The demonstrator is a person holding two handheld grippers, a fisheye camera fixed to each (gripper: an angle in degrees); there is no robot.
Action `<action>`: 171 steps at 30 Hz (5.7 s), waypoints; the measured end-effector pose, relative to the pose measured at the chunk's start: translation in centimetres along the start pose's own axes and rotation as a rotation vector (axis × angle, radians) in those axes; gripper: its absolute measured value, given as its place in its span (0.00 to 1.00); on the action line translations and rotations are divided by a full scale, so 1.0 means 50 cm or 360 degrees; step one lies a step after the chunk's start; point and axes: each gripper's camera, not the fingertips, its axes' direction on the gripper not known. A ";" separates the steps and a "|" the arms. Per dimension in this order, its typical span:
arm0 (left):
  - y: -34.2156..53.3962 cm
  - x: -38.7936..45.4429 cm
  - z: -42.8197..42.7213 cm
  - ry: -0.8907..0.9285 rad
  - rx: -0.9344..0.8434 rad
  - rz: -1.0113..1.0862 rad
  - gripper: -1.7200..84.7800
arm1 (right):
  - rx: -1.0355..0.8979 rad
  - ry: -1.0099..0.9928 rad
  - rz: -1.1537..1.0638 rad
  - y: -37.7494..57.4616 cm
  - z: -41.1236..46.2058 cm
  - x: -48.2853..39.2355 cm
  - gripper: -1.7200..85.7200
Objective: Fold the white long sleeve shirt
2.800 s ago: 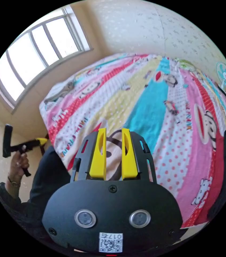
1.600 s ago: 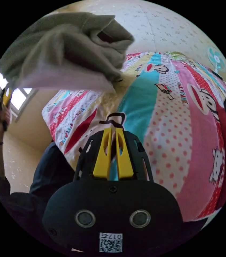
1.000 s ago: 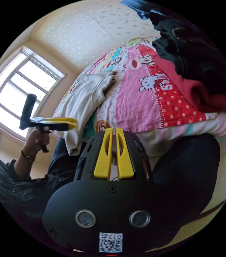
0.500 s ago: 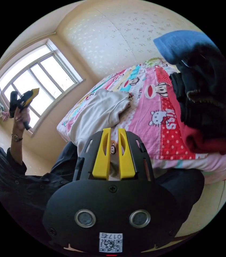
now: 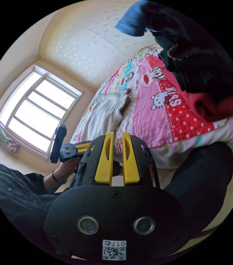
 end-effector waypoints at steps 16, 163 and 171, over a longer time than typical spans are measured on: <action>0.461 -0.643 -0.380 0.1680 0.1856 -0.0146 0.02 | 0.0176 -0.0160 -0.0637 -0.073 0.048 -0.361 0.12; -0.041 -0.670 0.155 0.1476 0.0877 -0.0803 0.01 | -0.1400 0.1153 -0.1309 0.097 0.808 0.051 0.04; -0.021 -0.669 0.175 0.1495 0.1012 -0.0740 0.01 | -0.0673 0.1249 -0.0762 -0.081 0.537 0.022 0.04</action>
